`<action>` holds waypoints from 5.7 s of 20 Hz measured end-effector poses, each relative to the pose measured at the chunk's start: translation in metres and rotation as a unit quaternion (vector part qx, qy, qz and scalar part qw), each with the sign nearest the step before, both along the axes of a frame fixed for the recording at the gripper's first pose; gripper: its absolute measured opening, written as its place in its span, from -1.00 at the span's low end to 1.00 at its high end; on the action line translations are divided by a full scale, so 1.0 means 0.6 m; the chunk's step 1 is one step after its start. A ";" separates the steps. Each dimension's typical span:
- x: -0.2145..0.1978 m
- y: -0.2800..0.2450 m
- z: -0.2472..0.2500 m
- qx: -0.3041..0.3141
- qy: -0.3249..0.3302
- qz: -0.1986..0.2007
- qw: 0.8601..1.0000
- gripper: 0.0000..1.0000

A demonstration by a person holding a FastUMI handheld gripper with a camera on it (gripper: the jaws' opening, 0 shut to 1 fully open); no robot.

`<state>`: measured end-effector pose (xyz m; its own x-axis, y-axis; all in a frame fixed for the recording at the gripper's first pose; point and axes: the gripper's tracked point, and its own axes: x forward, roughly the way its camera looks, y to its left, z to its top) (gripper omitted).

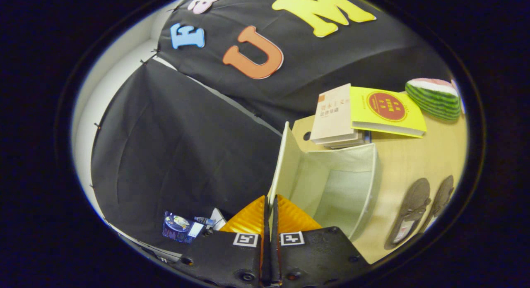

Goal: Open the storage box then place both shoes into the box .Put the left shoe in first, then the right shoe, with the right side of both shoes facing outward in a uniform manner.

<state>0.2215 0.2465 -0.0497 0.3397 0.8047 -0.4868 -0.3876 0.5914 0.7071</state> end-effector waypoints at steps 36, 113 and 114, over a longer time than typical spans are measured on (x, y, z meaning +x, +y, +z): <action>0.008 -0.232 -0.213 -0.325 0.006 -0.149 0.934 0.95; 0.034 0.066 -0.348 -0.240 0.068 -0.165 0.954 -0.73; 0.033 0.068 -0.345 -0.237 0.063 -0.156 0.957 -0.67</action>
<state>0.2415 0.2875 -0.2569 0.4424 0.3511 -0.8252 -0.0685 0.9307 0.3593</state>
